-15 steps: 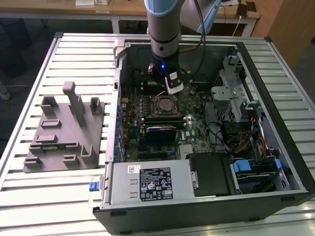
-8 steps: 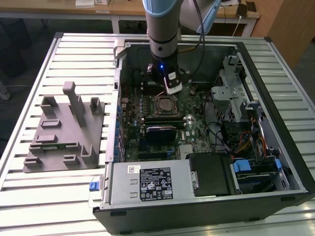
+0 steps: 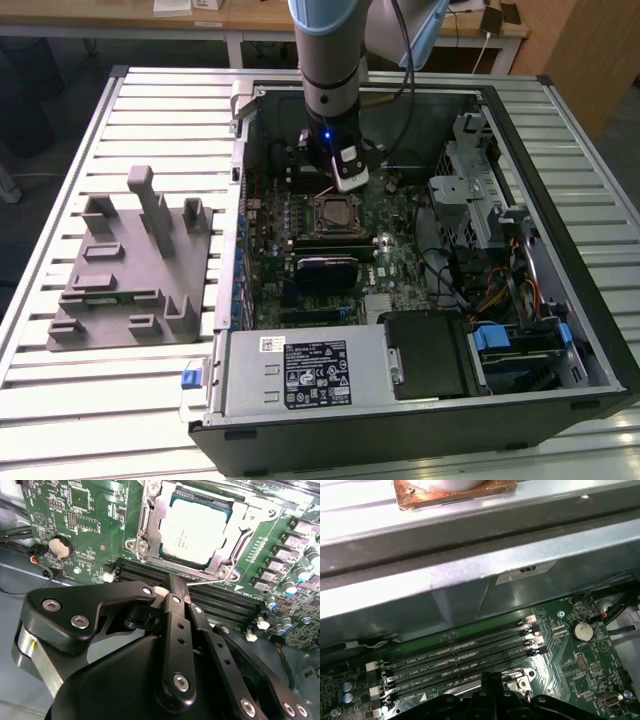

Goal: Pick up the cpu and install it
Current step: 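Install the first cpu locking lever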

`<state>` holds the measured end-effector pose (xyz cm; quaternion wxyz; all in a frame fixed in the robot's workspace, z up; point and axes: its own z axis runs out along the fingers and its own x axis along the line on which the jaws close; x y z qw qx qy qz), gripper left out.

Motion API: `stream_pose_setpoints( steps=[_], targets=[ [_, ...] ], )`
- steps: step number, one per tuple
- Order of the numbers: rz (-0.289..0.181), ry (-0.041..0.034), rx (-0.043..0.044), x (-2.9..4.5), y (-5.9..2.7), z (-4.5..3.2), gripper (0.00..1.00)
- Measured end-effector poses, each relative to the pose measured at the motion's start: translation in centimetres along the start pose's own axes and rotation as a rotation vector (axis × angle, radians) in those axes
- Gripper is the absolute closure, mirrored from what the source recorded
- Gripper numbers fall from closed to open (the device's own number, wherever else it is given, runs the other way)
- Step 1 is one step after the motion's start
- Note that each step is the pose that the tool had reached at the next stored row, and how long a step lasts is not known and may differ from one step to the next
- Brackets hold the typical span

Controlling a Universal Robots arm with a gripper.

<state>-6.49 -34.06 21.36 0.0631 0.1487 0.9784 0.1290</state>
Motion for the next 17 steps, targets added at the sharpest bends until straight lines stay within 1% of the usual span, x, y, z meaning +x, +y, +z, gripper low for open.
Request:
stream_pose_setpoints(
  steps=[5,7,9,15,17],
  targets=[
    [0.000,-0.0002,-0.0002,0.10,0.22,0.20,0.89],
    [0.001,-0.0015,-0.0003,0.11,0.21,0.26,0.89],
    [0.002,-0.0055,-0.0013,0.13,0.19,0.35,0.89],
    [0.011,-0.0205,-0.0038,0.17,0.21,0.58,0.89],
    [0.016,-0.0240,-0.0041,0.22,0.32,0.66,0.89]
  ],
)
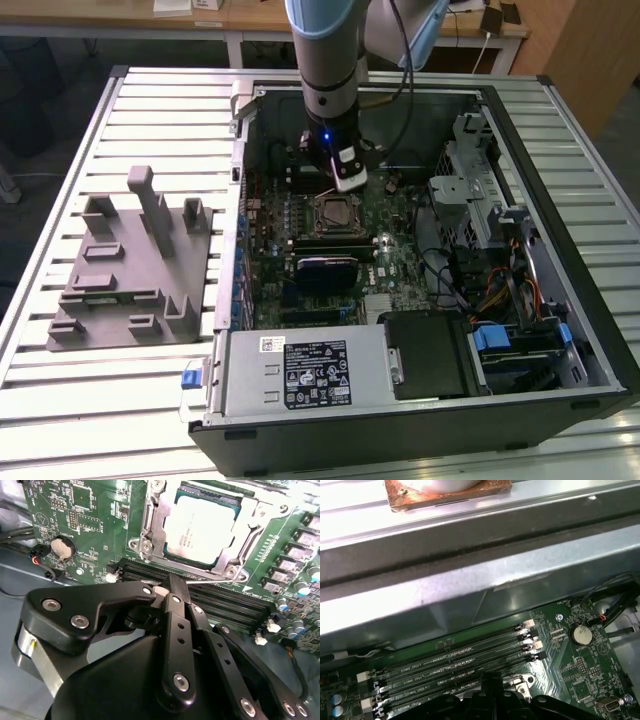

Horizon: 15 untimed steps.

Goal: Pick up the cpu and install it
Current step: 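Install the first cpu locking lever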

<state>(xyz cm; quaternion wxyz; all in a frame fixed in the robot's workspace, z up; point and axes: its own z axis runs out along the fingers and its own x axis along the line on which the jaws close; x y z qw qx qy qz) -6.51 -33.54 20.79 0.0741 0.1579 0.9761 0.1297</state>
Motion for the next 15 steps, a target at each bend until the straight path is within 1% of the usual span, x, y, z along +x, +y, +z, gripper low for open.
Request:
stream_pose_setpoints(
  steps=[5,8,10,15],
  targets=[
    [0.010,-0.0050,0.0009,0.13,0.25,0.15,0.89],
    [0.023,-0.0152,0.0065,0.14,0.24,0.23,0.89],
    [0.033,-0.0214,0.0078,0.16,0.24,0.31,0.89],
    [0.056,-0.0300,0.0097,0.30,0.54,0.50,0.89]
  ],
)
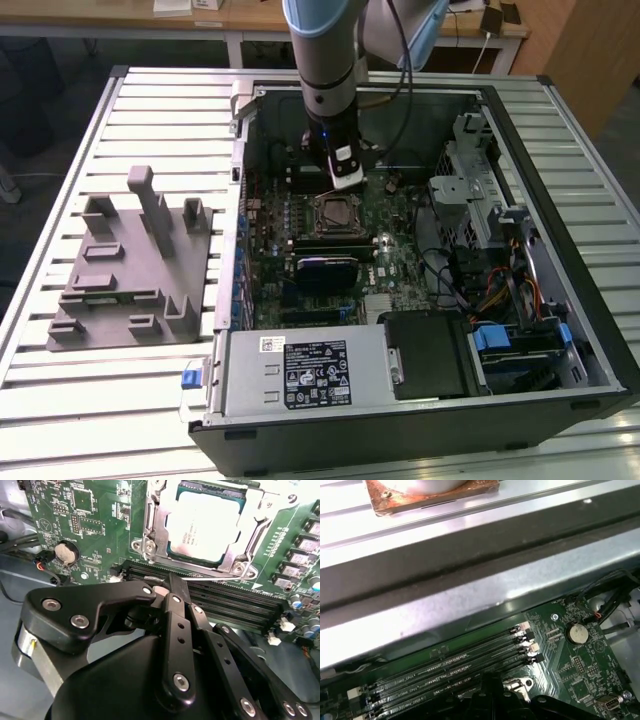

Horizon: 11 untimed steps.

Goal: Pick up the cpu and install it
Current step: 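Install the first cpu locking lever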

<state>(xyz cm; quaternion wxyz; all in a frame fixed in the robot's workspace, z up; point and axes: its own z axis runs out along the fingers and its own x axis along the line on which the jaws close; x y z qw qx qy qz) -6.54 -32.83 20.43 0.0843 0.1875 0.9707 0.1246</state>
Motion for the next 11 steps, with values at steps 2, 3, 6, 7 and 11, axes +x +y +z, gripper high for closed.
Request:
stream_pose_setpoints(
  steps=[2,3,6,7,11],
  targets=[
    [0.010,-0.0032,0.0013,0.04,0.08,0.05,0.89],
    [0.017,-0.0057,0.0029,0.05,0.08,0.06,0.89],
    [0.043,-0.0156,0.0103,0.05,0.07,0.08,0.89],
    [0.051,-0.0183,0.0120,0.06,0.06,0.10,0.89],
    [0.069,-0.0239,0.0148,0.29,0.11,0.17,0.89]
  ],
)
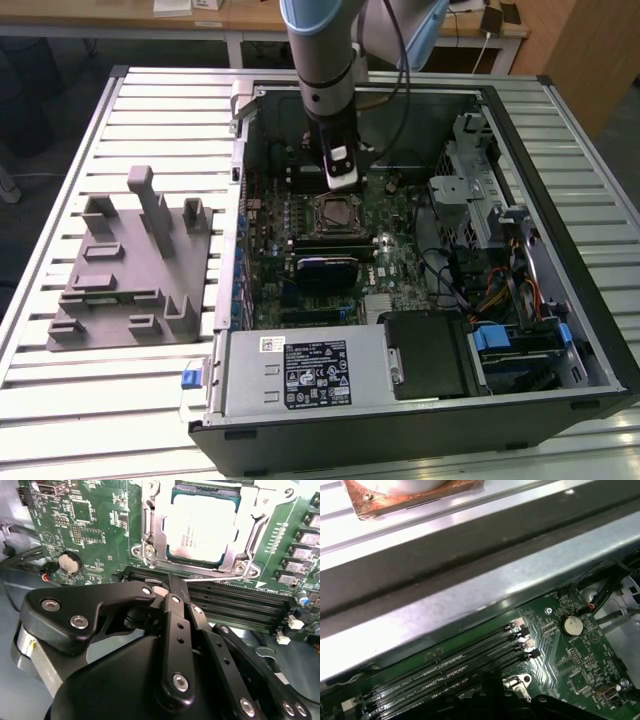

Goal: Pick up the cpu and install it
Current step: 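Install the first cpu locking lever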

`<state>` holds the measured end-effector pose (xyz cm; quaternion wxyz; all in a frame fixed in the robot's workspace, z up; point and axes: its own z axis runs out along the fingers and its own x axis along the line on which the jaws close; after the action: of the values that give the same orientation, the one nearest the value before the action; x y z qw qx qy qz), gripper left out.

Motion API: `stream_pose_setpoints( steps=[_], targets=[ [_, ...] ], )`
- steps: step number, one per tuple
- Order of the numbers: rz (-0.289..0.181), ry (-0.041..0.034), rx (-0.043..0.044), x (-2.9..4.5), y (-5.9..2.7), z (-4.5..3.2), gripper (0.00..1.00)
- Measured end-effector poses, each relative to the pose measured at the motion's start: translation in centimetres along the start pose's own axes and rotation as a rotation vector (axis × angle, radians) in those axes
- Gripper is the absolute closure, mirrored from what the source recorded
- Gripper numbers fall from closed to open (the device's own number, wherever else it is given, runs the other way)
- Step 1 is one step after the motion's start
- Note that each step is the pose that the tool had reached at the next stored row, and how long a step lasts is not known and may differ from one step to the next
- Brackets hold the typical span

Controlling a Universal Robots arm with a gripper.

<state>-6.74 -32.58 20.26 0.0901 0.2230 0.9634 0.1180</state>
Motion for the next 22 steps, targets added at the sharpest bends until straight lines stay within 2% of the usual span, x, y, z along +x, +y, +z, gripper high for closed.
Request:
stream_pose_setpoints(
  steps=[8,16,22],
  targets=[
    [0.009,-0.0042,0.0031,0.61,0.21,0.18,0.89],
    [0.006,-0.0135,0.0193,0.64,0.19,0.35,0.89],
    [0.006,-0.0152,0.0227,0.67,0.21,0.45,0.89]
  ],
)
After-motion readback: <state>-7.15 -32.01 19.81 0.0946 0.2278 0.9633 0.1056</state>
